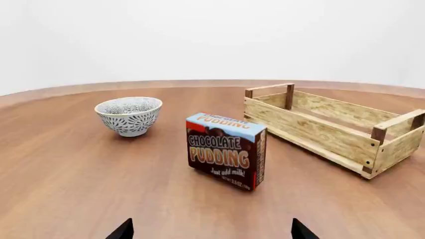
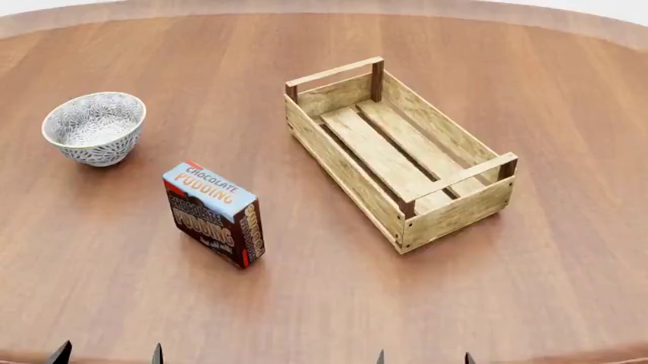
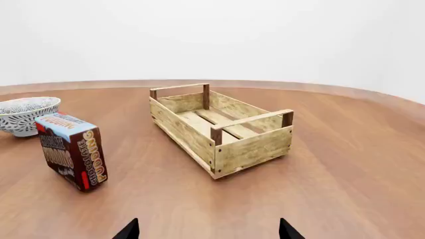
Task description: Pick up the chocolate pudding and put it in the tray.
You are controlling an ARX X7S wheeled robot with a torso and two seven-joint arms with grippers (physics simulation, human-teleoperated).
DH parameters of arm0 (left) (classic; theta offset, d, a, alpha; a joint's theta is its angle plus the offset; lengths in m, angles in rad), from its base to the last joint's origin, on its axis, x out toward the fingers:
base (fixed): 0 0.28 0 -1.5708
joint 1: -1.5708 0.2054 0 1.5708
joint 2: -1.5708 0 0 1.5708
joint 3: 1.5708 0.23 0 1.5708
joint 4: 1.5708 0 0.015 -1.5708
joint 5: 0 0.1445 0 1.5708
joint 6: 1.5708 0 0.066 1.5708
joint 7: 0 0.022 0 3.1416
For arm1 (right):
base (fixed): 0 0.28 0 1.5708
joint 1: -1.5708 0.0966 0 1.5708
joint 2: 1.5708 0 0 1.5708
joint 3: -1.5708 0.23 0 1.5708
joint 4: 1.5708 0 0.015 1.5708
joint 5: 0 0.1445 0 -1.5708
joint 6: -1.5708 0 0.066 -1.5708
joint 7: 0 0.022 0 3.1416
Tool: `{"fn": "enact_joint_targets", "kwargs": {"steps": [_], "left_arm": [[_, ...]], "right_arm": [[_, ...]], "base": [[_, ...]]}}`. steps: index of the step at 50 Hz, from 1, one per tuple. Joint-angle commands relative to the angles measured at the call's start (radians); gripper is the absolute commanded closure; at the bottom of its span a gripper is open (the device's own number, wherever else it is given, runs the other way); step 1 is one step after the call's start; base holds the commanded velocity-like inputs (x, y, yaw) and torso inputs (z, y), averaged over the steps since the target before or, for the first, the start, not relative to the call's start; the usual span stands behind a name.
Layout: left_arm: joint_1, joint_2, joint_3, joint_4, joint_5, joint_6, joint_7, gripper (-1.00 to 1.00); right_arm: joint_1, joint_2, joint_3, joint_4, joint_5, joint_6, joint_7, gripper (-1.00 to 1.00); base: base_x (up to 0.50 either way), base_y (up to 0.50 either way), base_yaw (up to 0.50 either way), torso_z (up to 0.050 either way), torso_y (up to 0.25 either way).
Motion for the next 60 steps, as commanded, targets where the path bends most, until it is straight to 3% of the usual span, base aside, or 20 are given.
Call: {"fn": "enact_joint_targets", "kwargs": {"steps": [1, 9, 27, 60], "left_arm": [[-0.001, -0.026, 0.032, -0.002, -0.026, 0.002, -0.032, -1.00], [0.003, -0.055, 0.049, 0.107, -0.059, -0.067, -0.040, -1.00], [0.039, -0.079, 0.081, 0.228, -0.115, -0.102, -0.060, -1.00], [0.036, -0.116, 0.141, 0.209, -0.124, -0.087, -0.103, -1.00]], "right_arm": [[0.000, 0.018, -0.023, 0.000, 0.018, -0.001, 0.023, -1.00], [0.020, 0.050, -0.045, -0.078, 0.020, 0.089, 0.055, -1.00], [0.061, 0.068, -0.108, -0.055, 0.023, 0.093, 0.084, -1.00], [0.059, 0.104, -0.133, -0.080, 0.103, 0.089, 0.111, -1.00]], "base": [[0.00, 0.00, 0.00, 0.000, 0.000], [0.00, 0.00, 0.00, 0.000, 0.000], [0.17, 0.17, 0.00, 0.000, 0.000], [0.40, 0.03, 0.00, 0.000, 0.000]]}}
